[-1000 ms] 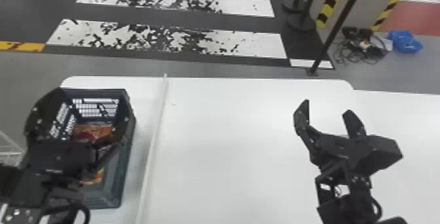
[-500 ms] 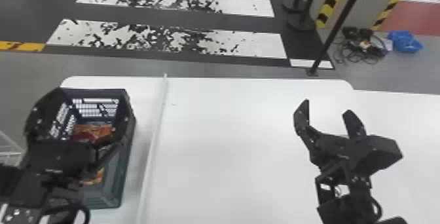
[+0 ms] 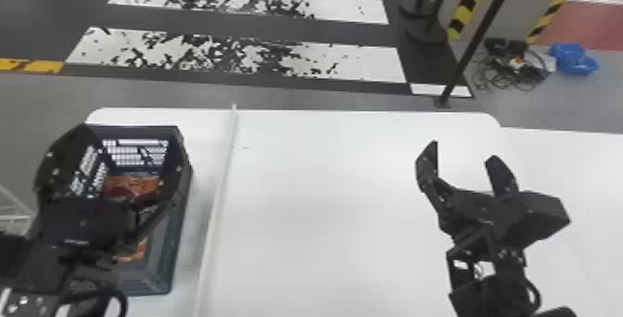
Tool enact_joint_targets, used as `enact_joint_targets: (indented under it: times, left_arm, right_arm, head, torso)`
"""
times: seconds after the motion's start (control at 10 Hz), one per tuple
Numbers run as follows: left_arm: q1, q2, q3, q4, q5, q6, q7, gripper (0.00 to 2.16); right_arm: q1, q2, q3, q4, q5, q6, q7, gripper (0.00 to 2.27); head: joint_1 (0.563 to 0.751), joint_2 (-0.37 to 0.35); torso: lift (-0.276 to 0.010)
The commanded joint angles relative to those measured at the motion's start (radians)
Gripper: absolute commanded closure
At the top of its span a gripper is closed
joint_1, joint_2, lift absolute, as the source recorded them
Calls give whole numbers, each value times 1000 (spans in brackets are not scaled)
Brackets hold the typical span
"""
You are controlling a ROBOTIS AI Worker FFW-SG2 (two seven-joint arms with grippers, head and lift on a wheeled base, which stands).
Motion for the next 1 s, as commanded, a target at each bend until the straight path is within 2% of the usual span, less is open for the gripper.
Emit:
enact_joint_targets:
  times: [0.0,0.9]
  left_arm:
    - [0,0,0,0,0,0,0,-2]
    - [0,0,0,0,0,0,0,-2]
  right_arm:
    - [0,0,0,0,0,0,0,-2]
    - [0,0,0,0,0,0,0,-2]
  head:
    - [695,-96]
    - [695,-96]
  torso:
    - [-29]
    - [-29]
